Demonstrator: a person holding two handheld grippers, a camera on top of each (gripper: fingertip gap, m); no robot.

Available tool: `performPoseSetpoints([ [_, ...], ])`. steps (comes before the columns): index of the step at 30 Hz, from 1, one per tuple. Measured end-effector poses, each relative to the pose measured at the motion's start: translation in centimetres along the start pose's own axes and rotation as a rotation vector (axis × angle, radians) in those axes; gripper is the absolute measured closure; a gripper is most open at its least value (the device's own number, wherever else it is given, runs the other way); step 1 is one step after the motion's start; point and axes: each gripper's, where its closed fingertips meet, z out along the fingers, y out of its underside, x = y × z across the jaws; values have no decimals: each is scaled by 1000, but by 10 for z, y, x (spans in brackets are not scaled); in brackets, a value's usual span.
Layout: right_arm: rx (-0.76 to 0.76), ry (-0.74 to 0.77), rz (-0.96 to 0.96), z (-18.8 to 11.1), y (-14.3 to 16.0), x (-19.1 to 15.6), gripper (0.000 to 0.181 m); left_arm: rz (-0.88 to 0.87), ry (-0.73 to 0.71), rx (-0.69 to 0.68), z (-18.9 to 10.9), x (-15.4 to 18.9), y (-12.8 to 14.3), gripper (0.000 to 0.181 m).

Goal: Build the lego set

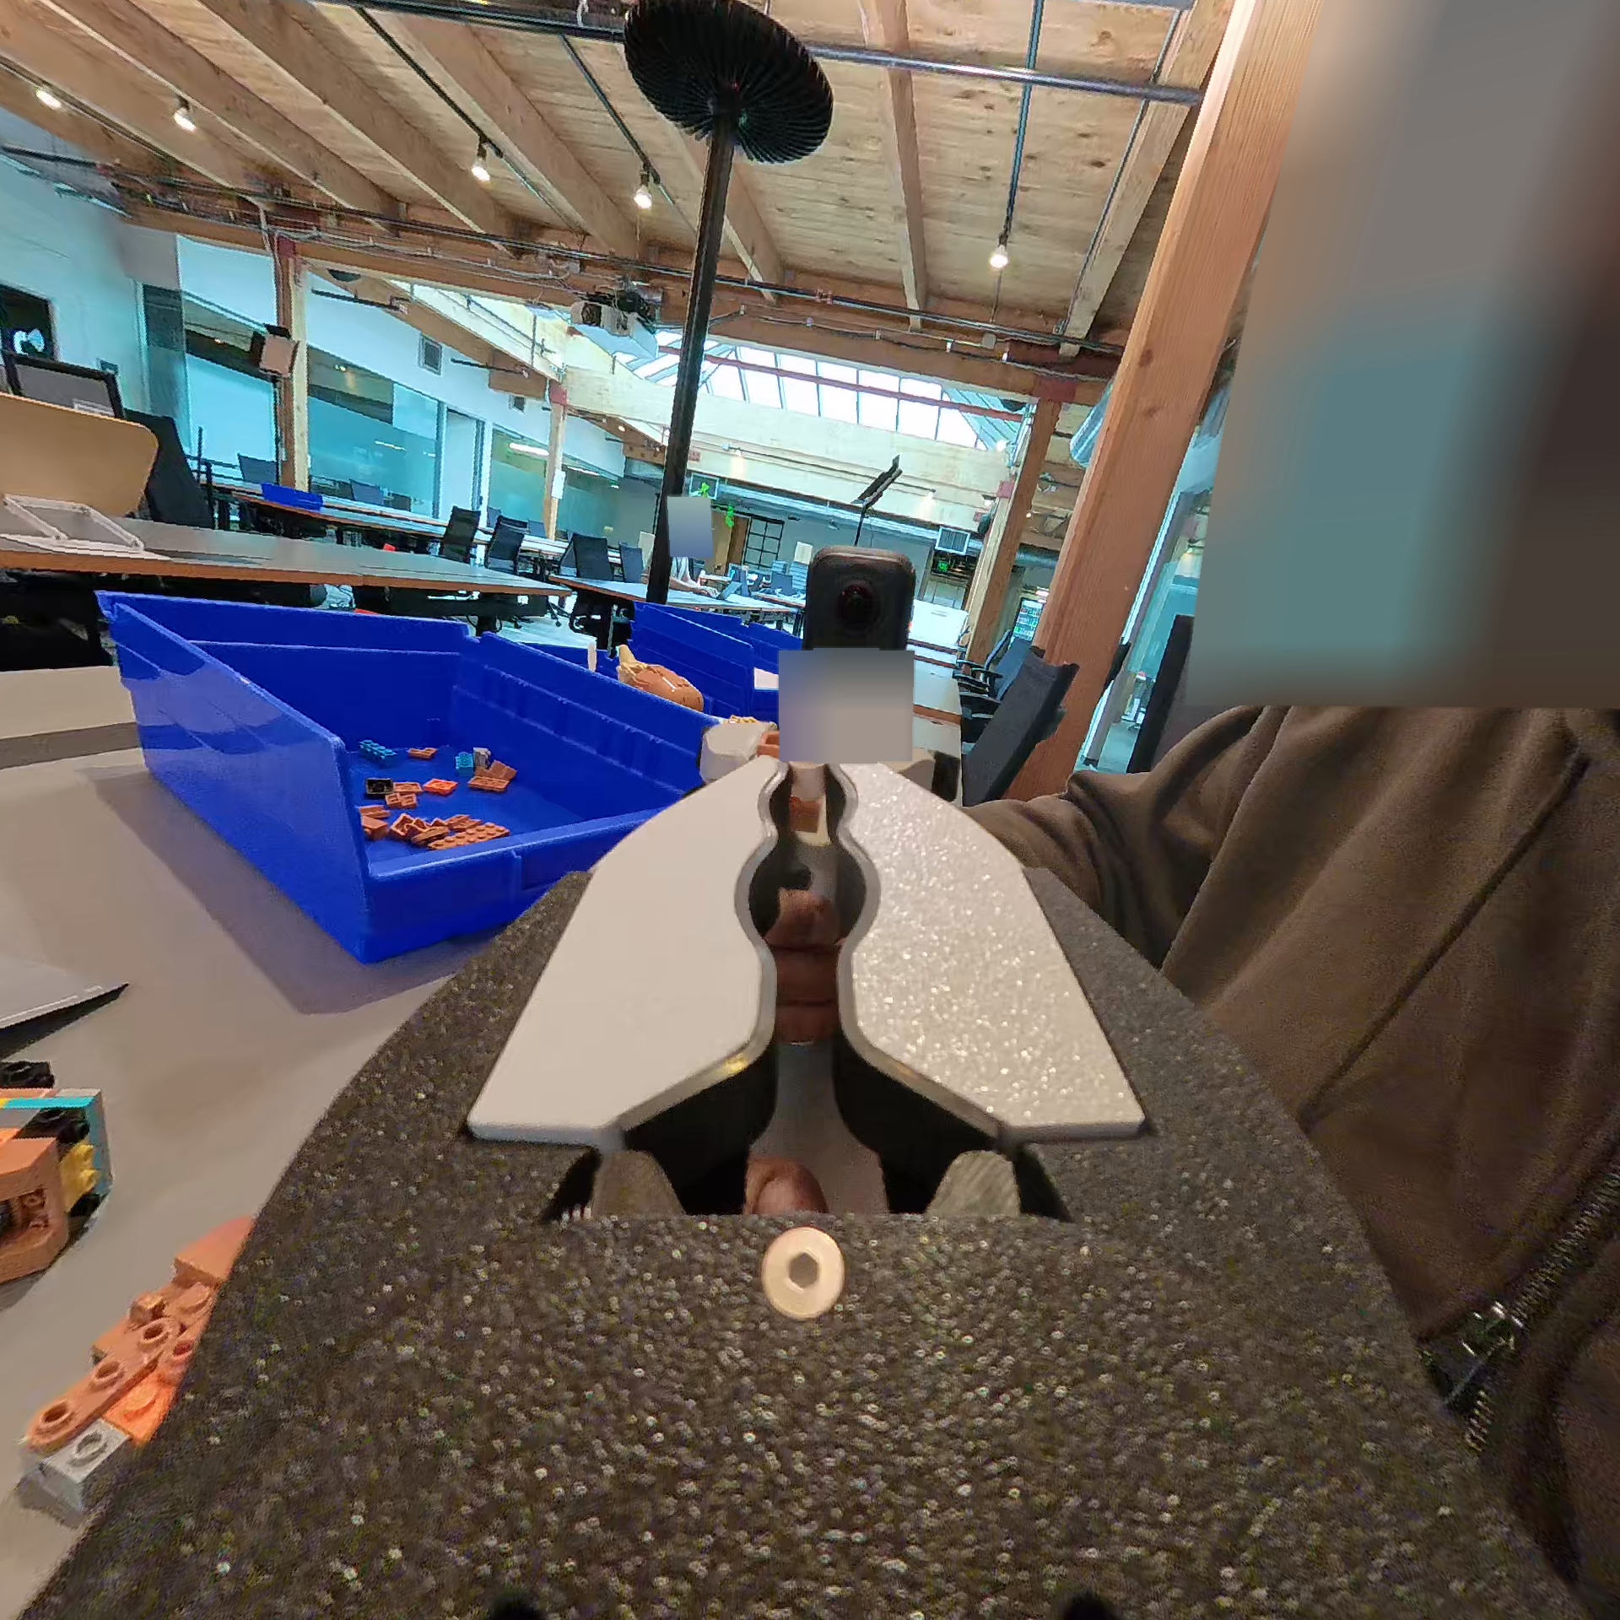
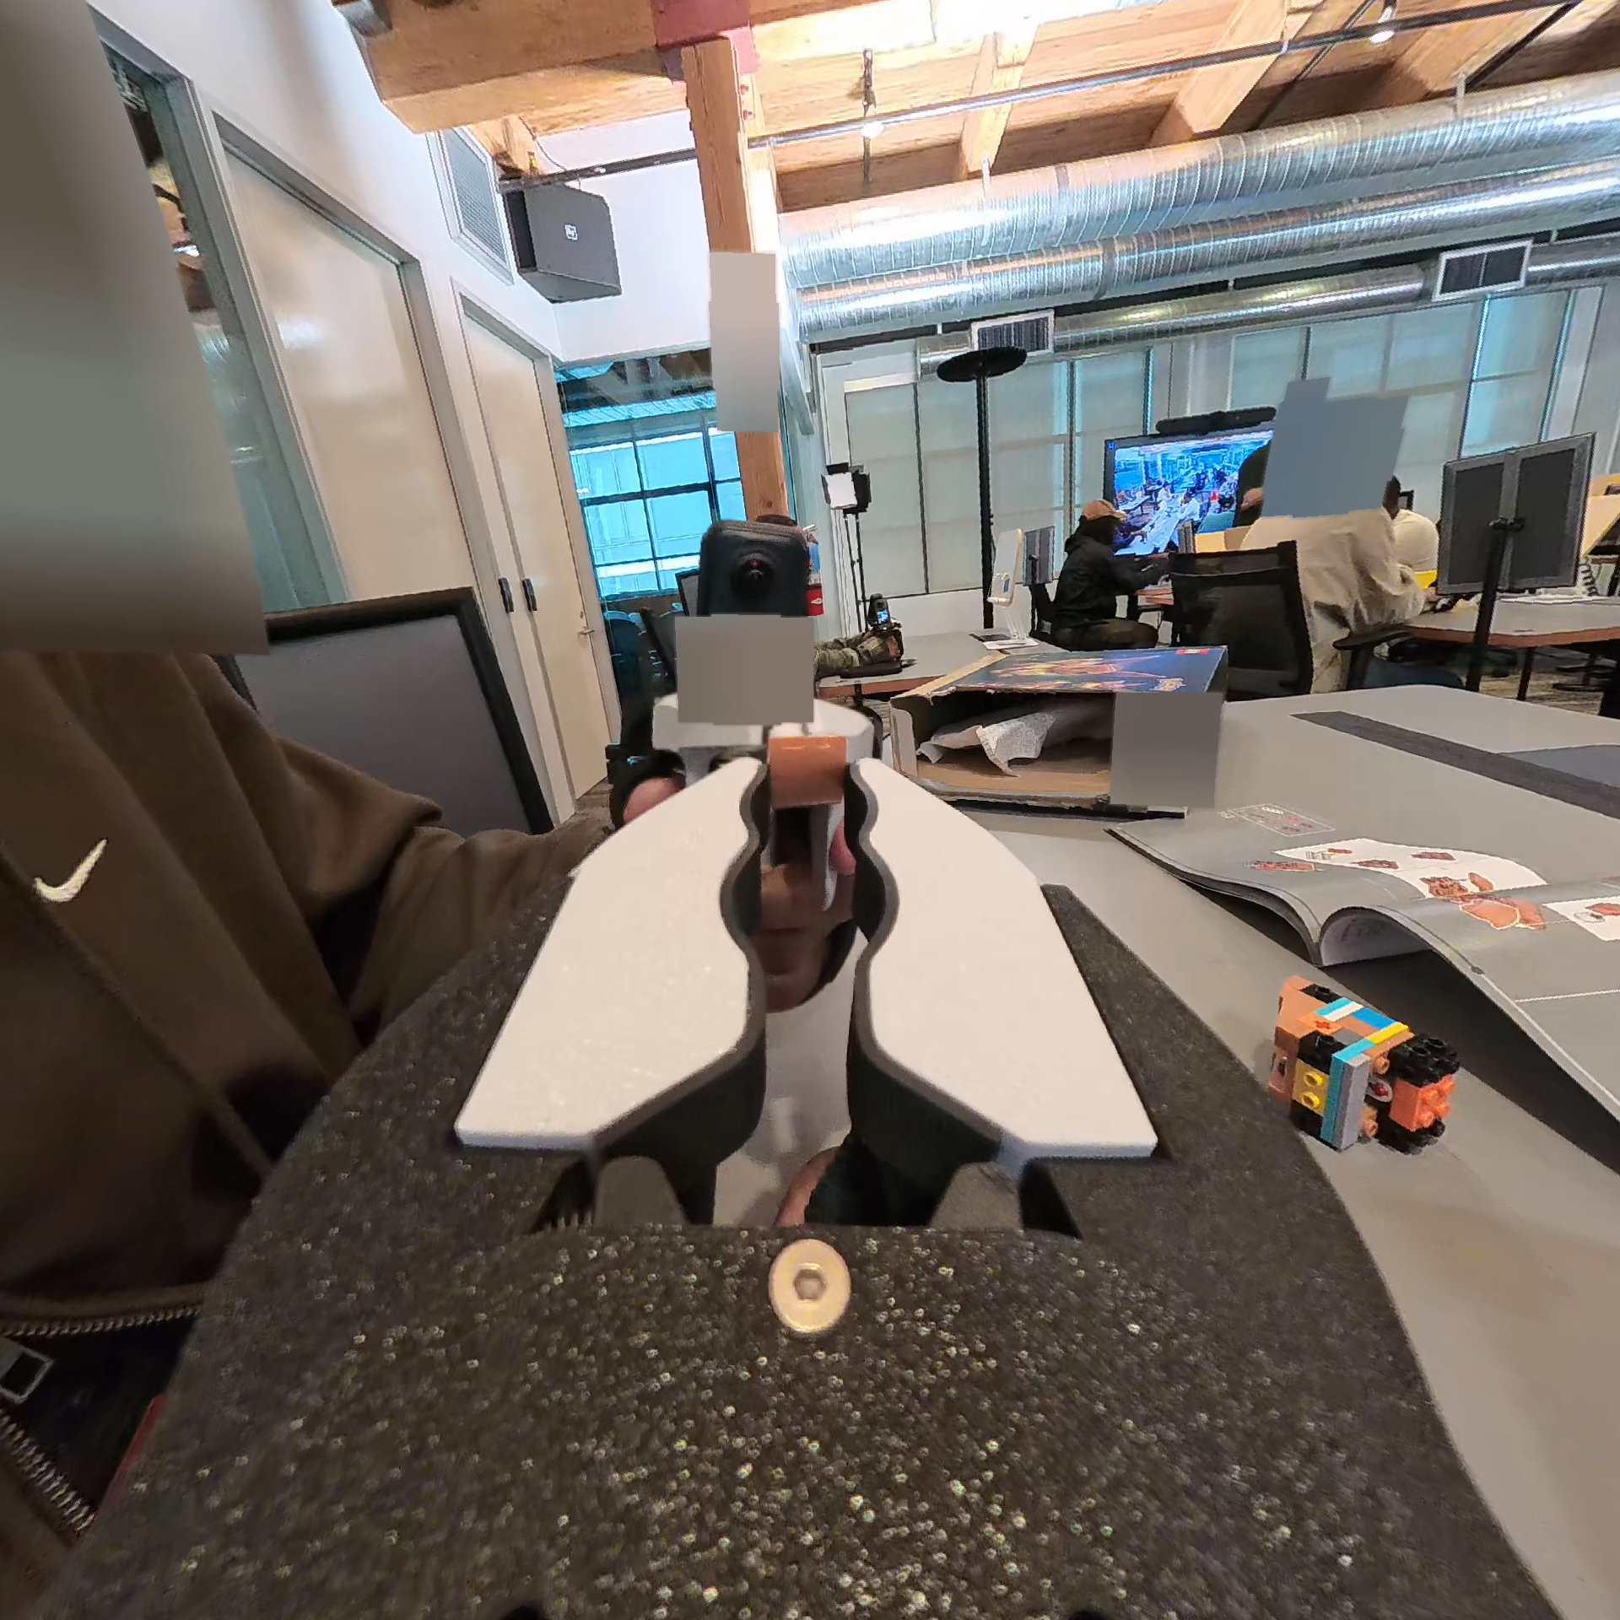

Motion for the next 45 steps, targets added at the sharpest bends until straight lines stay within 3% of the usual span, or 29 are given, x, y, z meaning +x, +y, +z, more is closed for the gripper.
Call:
performPoseSetpoints([
  [45,40,-10,46,-3,-6,2,166,85,-11,-111,6,1,0,172],
])
